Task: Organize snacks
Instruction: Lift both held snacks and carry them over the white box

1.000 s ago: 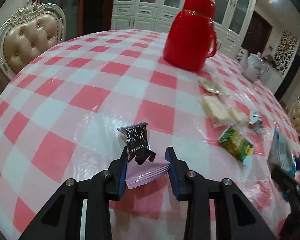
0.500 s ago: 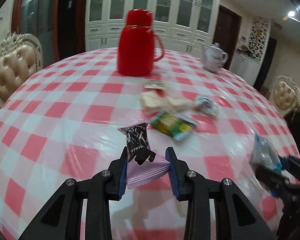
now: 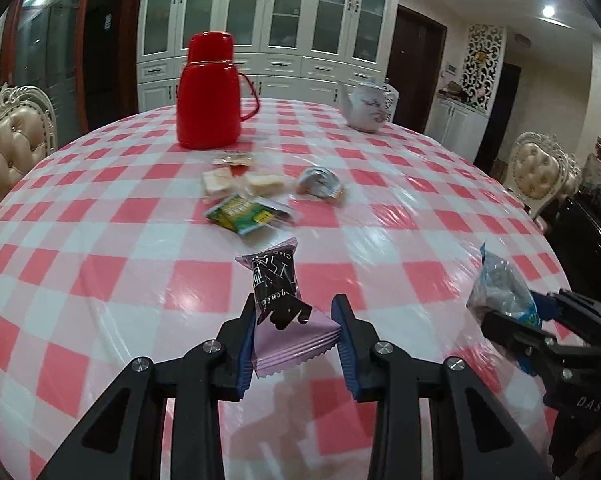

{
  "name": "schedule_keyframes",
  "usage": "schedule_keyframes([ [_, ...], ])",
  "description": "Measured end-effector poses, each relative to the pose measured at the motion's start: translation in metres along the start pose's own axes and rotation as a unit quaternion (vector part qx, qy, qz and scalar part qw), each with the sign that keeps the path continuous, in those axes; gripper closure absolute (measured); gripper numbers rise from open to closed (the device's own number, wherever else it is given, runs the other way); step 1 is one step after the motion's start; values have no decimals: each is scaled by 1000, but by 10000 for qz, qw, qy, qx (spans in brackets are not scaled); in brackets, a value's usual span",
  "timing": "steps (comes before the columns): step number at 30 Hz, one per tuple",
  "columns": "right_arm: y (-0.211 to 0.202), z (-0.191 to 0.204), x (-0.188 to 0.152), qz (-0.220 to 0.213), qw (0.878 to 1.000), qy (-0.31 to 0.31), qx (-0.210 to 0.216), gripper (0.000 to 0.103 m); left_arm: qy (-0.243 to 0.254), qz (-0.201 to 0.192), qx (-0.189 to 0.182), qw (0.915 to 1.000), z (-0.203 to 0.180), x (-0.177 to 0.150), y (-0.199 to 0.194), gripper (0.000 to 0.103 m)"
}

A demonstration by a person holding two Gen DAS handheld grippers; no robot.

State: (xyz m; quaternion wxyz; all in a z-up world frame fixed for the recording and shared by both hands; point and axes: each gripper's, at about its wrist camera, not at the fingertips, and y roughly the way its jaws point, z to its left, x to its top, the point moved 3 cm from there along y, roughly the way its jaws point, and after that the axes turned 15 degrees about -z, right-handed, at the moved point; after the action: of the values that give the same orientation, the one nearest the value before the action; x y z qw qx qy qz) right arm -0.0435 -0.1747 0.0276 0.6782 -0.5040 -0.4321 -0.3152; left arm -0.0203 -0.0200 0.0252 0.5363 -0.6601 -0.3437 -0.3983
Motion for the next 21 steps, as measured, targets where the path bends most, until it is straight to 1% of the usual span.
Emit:
schedule_keyframes([
  [5,-18,-7,-4,-69,10000,1,-33,48,74,81,-127,9999,-19,-9,-6,67],
  [13,-48,-21,-13,-159,9998,-66,-106,48,219,182,-436,9986,-56,-21,-19,67],
  [21,-82,-42,-24,-215,9994,-94,-240,48,568,295,-695,9955,-104,-32,-24,67],
])
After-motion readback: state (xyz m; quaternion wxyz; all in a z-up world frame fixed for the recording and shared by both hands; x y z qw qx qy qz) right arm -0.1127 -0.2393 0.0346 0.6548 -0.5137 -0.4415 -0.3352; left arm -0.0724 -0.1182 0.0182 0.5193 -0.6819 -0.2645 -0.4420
